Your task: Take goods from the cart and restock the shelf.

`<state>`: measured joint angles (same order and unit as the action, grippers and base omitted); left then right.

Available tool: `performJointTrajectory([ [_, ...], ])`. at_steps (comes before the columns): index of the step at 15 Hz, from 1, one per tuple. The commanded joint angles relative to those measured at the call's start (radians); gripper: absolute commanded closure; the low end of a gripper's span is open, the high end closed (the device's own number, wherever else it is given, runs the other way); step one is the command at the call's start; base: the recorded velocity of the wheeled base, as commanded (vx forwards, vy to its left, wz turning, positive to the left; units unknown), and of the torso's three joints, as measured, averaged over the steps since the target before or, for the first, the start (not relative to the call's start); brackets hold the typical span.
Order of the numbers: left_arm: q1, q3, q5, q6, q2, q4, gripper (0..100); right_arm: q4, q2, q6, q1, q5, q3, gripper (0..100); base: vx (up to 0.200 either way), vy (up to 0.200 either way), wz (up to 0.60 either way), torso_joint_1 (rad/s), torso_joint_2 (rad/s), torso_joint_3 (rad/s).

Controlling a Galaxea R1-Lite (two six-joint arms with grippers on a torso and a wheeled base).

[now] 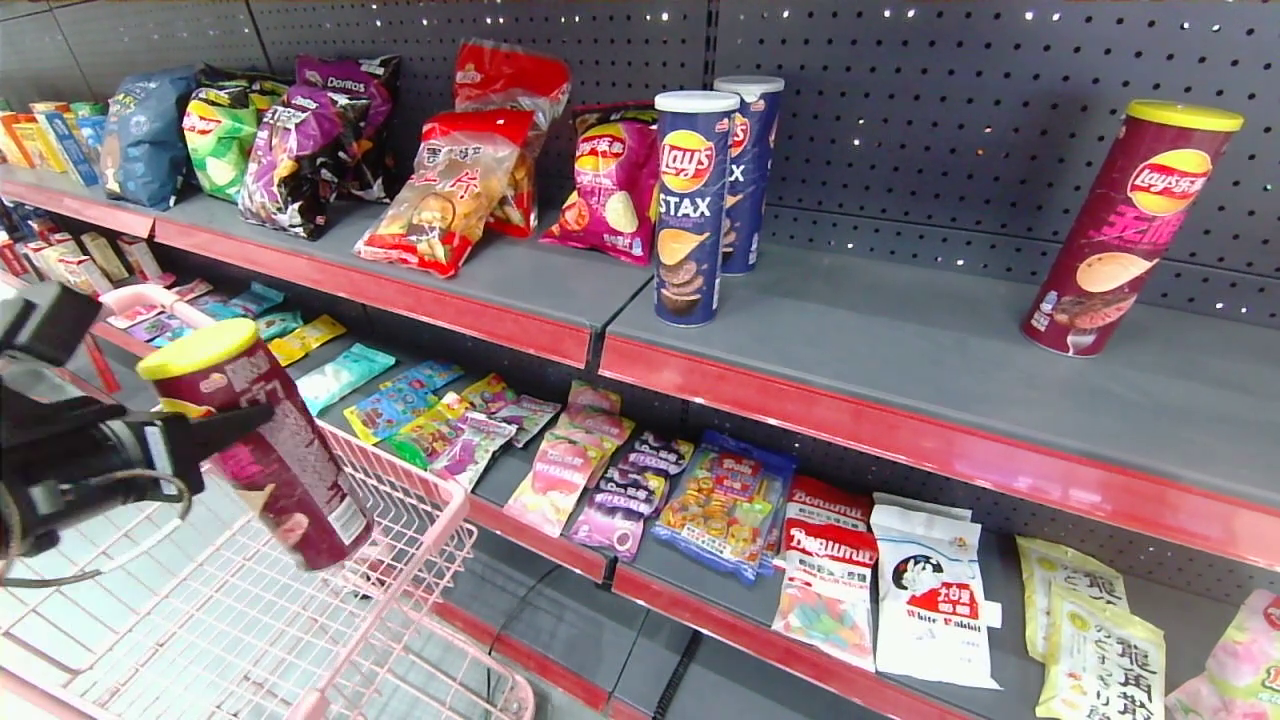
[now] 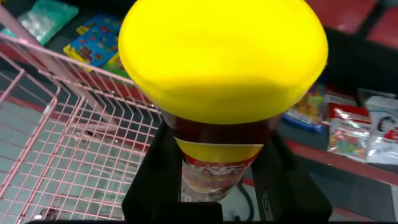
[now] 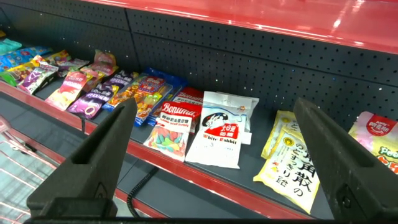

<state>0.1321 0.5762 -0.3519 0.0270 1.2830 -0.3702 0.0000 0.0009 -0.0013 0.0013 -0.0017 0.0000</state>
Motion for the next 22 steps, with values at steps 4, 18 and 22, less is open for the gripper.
performJointTrajectory([
  [4,-0.054,0.025,-0.033,-0.035,-0.498,0.183,100,0.000,0.001,-0.002,0.002,0.000,0.000,0,0.000,0.000,0.00,0.015,-0.04,-0.029],
  [18,-0.051,-0.194,0.129,-0.032,-0.668,0.185,100,0.000,0.001,-0.002,0.002,0.000,0.000,0,0.000,0.000,0.00,0.189,-0.47,-0.277],
  [22,-0.051,-0.188,0.209,-0.035,-0.669,0.183,100,0.000,0.001,0.000,0.002,0.000,0.000,0,0.000,0.000,-0.60,0.084,-0.20,-0.110],
])
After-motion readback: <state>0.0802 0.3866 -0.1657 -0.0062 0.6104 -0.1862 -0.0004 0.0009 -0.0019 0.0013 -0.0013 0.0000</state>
